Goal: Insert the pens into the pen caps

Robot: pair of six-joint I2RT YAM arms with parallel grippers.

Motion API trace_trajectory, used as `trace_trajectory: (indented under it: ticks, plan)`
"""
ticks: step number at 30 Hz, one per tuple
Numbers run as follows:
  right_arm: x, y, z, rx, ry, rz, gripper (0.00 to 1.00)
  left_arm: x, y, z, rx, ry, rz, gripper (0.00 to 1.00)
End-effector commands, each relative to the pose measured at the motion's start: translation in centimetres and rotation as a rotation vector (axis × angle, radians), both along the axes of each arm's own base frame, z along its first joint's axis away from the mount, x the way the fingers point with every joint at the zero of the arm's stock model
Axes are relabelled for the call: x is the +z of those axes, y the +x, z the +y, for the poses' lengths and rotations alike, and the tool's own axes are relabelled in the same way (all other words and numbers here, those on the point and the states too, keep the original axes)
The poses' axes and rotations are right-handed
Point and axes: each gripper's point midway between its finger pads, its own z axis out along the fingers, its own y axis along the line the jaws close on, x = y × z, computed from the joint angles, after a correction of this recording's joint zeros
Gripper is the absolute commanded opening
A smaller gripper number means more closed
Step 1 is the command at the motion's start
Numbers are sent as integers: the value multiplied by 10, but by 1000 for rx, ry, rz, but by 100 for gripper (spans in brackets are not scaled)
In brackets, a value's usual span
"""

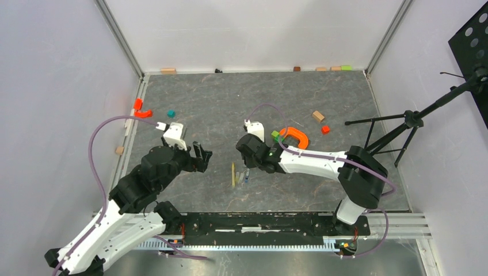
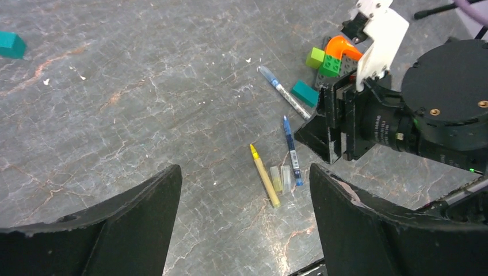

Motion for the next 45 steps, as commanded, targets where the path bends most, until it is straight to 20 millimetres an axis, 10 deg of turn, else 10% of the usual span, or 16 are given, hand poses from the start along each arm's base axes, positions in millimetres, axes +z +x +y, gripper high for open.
trace_trajectory:
  ticks: [1,20,36,45]
  plan:
    - [22,7,-27,-70,-36,-90,53,-21,0,-22,-60,-3,104,84]
    - [70,2,-167,-271,-13,-249,55,-113,0,-142,-266,65,449,54]
    - [90,-5,-181,-271,79,-343,56,-190,-3,-177,-236,250,594,45]
    - [88,-6,-182,-263,69,-342,56,-223,3,-163,-129,397,646,40]
